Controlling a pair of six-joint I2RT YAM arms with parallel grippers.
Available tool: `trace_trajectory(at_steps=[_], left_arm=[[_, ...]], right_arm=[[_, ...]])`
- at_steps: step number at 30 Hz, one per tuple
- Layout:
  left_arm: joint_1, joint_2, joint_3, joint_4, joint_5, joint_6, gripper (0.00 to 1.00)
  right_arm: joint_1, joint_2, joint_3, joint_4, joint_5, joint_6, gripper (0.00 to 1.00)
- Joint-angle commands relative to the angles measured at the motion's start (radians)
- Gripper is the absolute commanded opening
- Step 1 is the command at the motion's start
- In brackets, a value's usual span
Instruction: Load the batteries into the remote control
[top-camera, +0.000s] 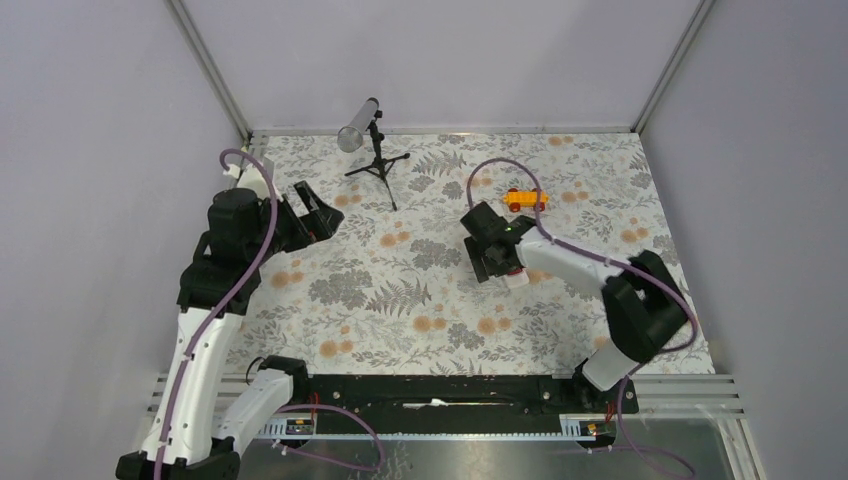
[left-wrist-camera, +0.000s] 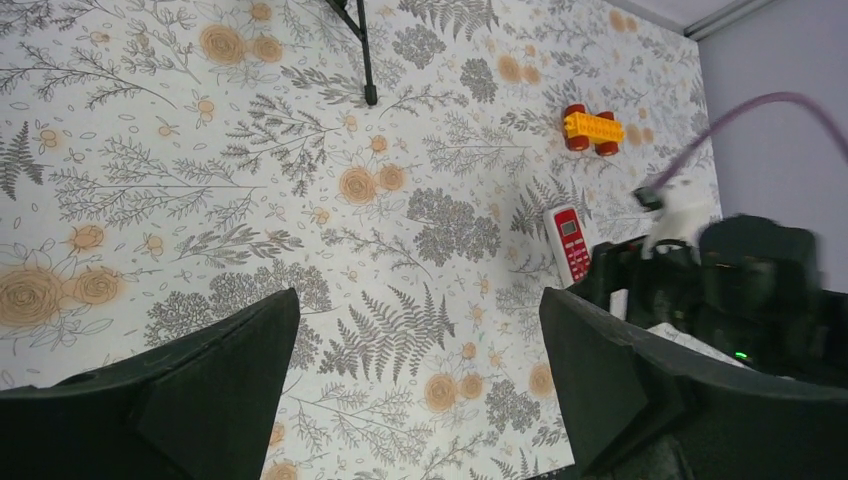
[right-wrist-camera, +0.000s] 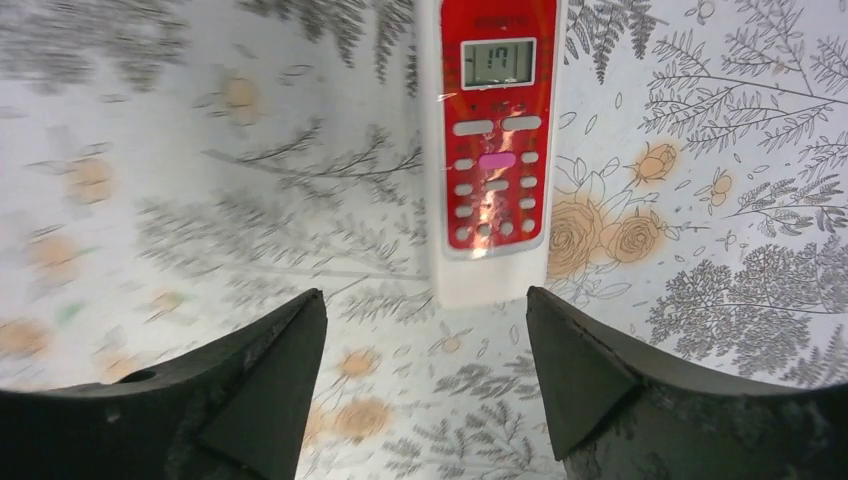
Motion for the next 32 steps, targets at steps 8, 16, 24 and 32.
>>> trace_trajectory(at_steps=[8,16,24,32], left_arm=[[0.004,-0.018,0.122,-0.213,-0.111,0.05,0.99],[0.004,-0.112,0.124,-0.213,-0.22,0.064,0.99],[0.004,-0.159,0.114,-0.214,-0.287,0.087,0.99],[0.004,-0.181,0.106,-0.211,-0.317,0.091,0.99]], right_arm=[[-0.113,-0.621,0.012,-0.022,0.357,0.01,0.89],[-0.119,-0.927,0.021,0.087,0.726,-0.124,1.0],[-0.119,-1.2,-0.063,0.148,0.845,-0.106,1.0],[-0.119,-1.256,-0.092,0.154,0.857,-0.079,1.0]])
